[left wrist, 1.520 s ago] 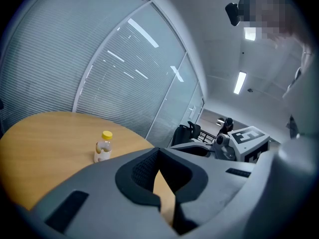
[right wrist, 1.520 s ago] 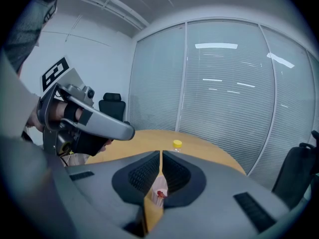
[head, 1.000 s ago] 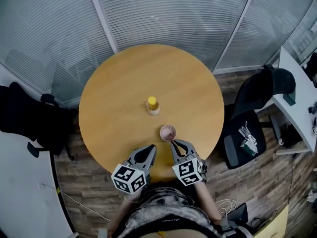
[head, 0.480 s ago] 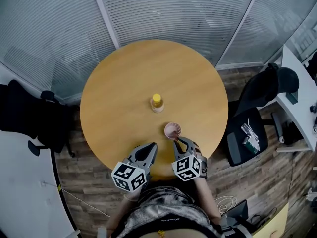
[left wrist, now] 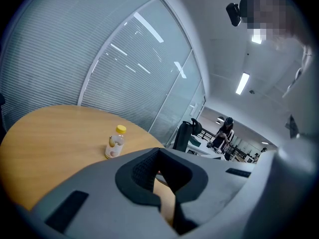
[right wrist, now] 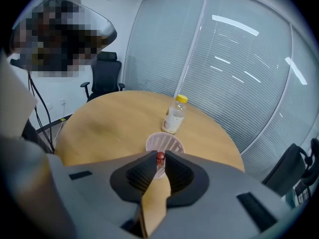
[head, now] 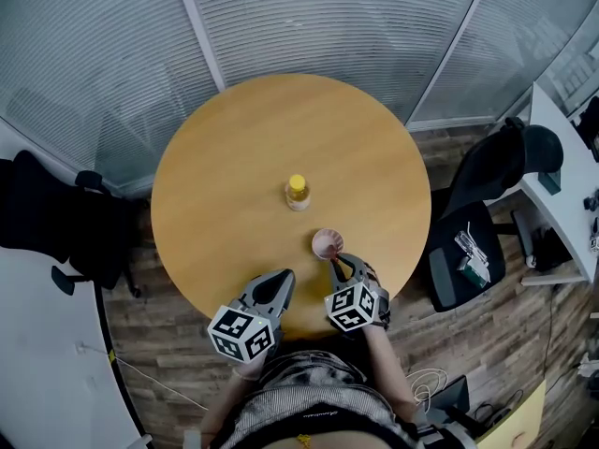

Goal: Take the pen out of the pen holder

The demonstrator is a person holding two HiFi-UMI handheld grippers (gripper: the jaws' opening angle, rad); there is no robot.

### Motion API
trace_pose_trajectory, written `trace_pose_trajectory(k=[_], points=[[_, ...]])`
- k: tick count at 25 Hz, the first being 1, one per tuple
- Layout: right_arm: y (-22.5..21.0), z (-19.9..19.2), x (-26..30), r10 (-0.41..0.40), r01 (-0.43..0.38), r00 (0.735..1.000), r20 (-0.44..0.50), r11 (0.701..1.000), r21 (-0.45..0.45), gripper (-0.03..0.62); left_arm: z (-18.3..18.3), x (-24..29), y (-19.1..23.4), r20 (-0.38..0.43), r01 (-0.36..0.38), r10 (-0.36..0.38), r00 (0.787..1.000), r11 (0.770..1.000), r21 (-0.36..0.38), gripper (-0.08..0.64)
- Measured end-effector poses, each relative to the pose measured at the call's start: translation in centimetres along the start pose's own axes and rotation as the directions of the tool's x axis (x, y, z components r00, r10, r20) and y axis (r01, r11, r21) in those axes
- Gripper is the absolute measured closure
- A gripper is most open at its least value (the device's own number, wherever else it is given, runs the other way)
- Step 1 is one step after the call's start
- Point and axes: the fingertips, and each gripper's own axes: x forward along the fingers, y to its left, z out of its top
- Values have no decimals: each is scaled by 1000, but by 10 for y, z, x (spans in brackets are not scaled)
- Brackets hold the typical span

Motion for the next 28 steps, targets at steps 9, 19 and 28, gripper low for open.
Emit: trace_pose_trajectory(k=[9,19,28], points=[[-4,-1,0,-5,5,1000,3,1000,-7,532,-1,2,-6,-1,8,-8,1000,1000,-2,555],[-4,21,-26,34,-33,997,66,999,-3,532,-3,3,-12,4,11,-11,1000,1000,-3,555],[-5,49,-63,82,-81,989,126,997,-14,532,-8,11,-20,-8,23,-23,1000,1000,-12,555]])
